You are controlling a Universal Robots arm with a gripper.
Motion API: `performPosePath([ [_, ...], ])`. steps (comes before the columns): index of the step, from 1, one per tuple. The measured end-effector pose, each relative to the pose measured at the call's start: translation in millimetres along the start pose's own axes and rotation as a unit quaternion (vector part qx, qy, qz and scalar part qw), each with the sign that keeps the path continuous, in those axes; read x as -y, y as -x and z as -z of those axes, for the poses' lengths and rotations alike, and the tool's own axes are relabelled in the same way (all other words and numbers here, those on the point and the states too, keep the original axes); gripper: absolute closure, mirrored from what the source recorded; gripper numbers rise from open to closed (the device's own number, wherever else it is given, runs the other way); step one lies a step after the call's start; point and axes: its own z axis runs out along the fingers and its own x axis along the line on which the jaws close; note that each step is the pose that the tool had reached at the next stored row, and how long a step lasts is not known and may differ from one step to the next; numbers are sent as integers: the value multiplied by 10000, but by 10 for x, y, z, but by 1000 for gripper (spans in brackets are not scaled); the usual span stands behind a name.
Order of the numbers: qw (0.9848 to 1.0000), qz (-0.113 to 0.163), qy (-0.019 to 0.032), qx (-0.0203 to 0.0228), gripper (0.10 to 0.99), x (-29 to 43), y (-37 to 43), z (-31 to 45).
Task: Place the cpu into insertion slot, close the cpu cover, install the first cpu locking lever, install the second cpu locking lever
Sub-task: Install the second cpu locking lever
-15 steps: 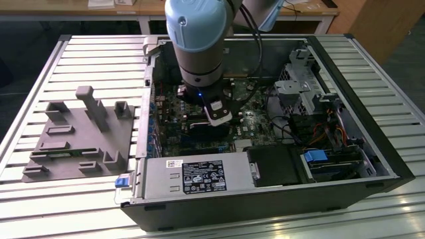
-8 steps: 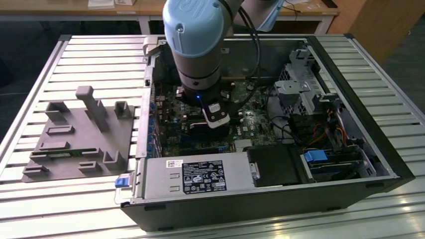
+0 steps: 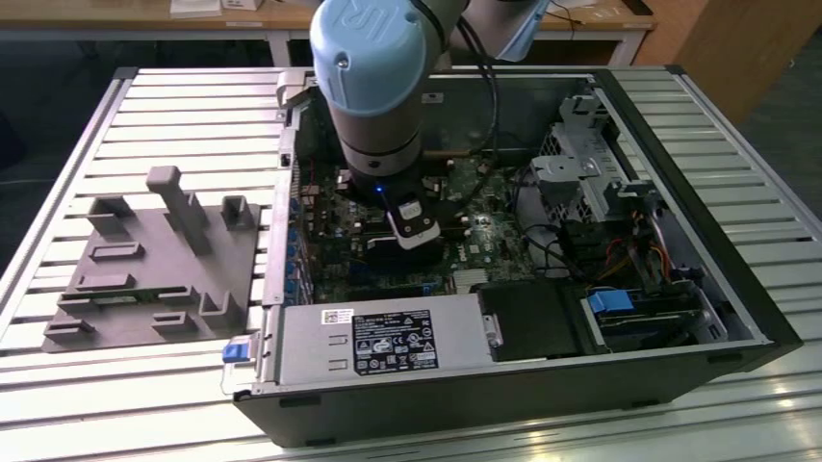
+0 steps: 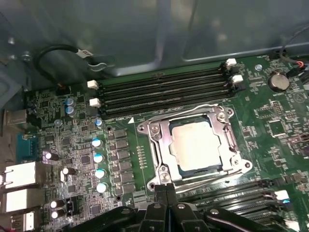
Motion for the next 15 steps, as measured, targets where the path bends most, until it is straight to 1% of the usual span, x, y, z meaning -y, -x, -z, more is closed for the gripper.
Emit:
performPosePath([
  [4,10000,19,1,-6,984,-10,-25,-28],
  [15,10000,28,2,-9,984,-4,-62,-46],
])
